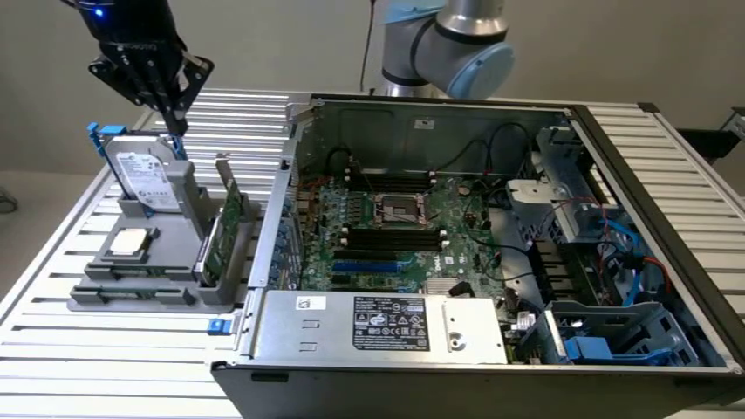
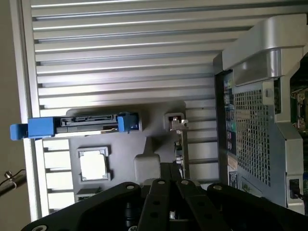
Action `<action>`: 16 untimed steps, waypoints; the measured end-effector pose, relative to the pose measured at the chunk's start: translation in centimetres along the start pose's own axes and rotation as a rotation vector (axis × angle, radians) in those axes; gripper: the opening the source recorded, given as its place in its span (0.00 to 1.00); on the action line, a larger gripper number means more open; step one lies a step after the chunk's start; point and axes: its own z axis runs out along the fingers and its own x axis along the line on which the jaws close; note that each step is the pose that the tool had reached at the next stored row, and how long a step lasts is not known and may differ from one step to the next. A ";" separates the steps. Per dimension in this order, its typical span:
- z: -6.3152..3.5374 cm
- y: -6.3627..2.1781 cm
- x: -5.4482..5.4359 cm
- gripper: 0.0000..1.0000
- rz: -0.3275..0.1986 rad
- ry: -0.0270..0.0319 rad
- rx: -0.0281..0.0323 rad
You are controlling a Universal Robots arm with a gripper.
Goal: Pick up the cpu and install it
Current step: 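Reach for the cpu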
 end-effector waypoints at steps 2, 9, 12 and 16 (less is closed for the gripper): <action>0.17 -0.05 0.9 0.11 0.000 -0.0001 -0.0001; 0.71 -0.28 4.1 0.11 0.000 0.0000 0.0000; 0.88 -0.39 5.5 0.11 0.000 -0.0001 -0.0001; 0.99 -0.60 7.3 0.11 0.000 0.0000 0.0000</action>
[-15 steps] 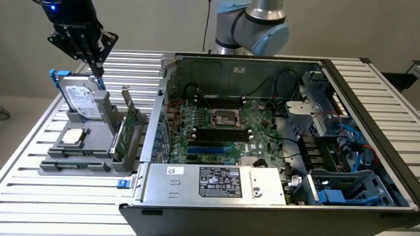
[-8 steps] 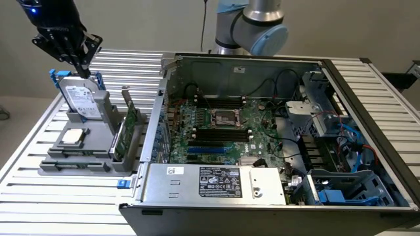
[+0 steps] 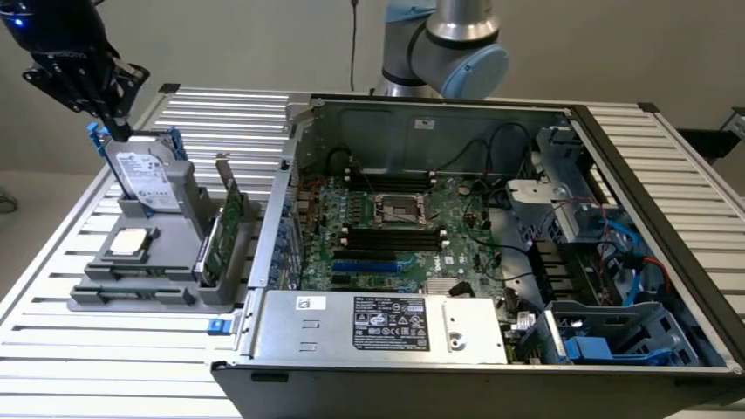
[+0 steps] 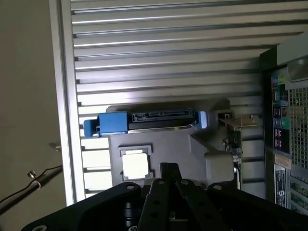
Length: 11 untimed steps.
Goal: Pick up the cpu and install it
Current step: 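Reach for the cpu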
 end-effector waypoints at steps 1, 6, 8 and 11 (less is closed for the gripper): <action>0.04 -0.08 0.4 0.11 0.000 0.0000 0.0000; 0.19 -0.91 2.6 0.11 0.000 0.0000 -0.0002; 0.20 -1.59 3.1 0.11 0.000 0.0000 -0.0007; 0.15 -2.87 3.5 0.11 0.000 0.0001 -0.0013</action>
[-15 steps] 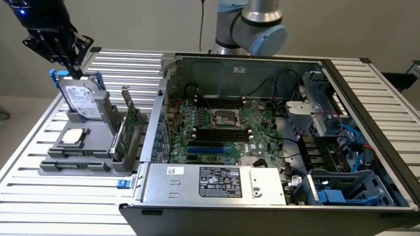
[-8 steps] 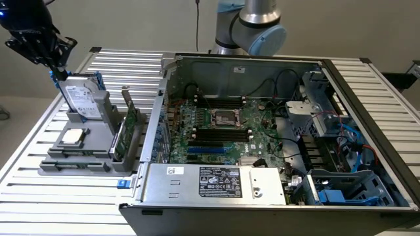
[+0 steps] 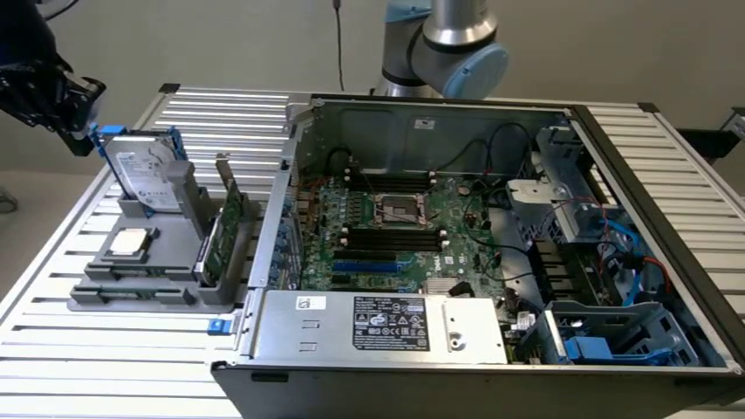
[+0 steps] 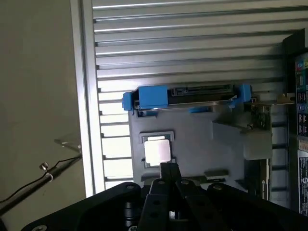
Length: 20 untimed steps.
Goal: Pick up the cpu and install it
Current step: 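Reach for the cpu, then pick up the cpu and move it towards the insertion slot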
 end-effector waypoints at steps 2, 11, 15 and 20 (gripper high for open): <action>-0.04 -0.90 0.1 0.11 0.000 0.0000 -0.0006; -0.06 -1.33 0.1 0.11 0.000 0.0000 -0.0018; -0.06 -1.33 0.1 0.11 0.000 0.0000 -0.0018; -0.06 -1.33 0.1 0.12 0.000 0.0000 -0.0018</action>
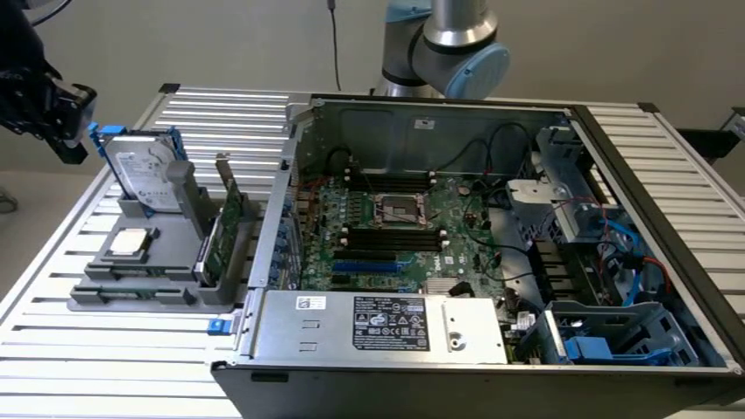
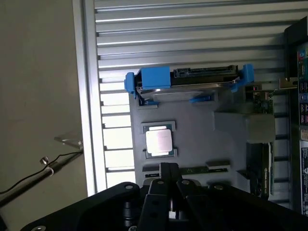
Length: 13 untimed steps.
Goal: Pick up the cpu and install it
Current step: 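Pick up the cpu and move it towards the insertion slot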
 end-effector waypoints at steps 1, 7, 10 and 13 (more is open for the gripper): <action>0.00 0.00 0.0 0.23 0.000 0.0001 0.0000; 0.18 -0.02 0.0 0.47 0.000 -0.0002 -0.0001; 0.71 -0.04 0.0 0.53 0.000 0.0000 0.0001; 1.26 -0.07 0.1 0.60 0.000 0.0000 0.0000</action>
